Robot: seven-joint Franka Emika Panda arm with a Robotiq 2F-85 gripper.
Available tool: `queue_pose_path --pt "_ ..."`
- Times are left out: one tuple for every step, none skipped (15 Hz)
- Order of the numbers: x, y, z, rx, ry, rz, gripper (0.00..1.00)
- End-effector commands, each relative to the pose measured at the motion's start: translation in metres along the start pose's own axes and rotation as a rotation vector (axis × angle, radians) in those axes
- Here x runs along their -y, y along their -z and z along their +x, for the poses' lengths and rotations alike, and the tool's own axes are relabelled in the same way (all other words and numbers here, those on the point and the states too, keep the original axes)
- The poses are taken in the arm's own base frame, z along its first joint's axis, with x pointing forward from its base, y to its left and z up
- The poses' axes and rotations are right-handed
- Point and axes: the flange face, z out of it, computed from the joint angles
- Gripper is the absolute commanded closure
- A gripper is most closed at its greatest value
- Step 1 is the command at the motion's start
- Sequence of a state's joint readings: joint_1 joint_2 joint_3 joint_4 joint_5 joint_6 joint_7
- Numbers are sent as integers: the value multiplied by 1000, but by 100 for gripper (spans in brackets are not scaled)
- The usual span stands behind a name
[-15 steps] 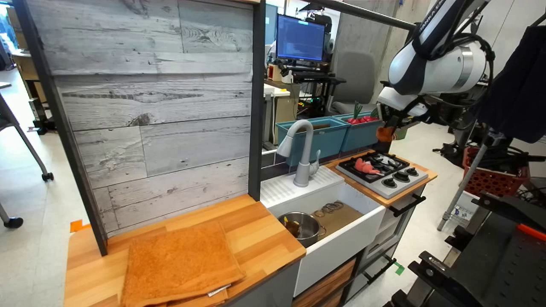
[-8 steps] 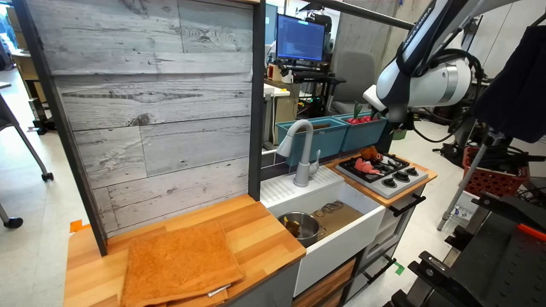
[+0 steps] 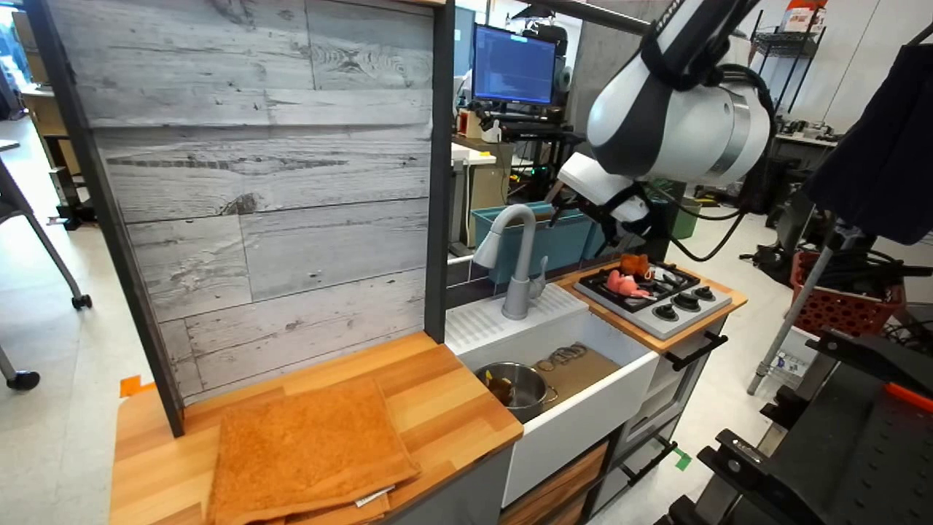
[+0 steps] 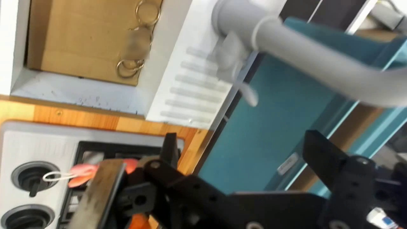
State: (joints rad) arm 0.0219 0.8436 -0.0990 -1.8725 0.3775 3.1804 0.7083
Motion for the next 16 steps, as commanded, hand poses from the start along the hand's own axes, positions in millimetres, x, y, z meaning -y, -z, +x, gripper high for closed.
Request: queue_pose_path --pt "14 42 -35 146 131 40 0" --pt "16 44 -47 187 162 50 0" --pt "20 44 -57 231 191 61 0" --pt "23 43 -67 279 219 73 0" --pt "24 38 -76 327 247 84 0" --pt "26 29 -85 376 272 99 0" --pt "24 22 -93 427 299 110 0" --pt "21 13 -100 475 326 123 0" --pt "9 -1 -104 447 147 78 0" --pt "18 19 -100 427 251 83 0" --pt "10 11 -102 440 214 72 0" --pt "5 4 -104 448 195 65 0" --pt "3 -1 -106 454 186 60 0" --pt "-2 3 -104 504 237 -48 0" --pt "-3 1 -104 542 261 -82 0" --pt "-3 -4 -100 547 284 -142 0"
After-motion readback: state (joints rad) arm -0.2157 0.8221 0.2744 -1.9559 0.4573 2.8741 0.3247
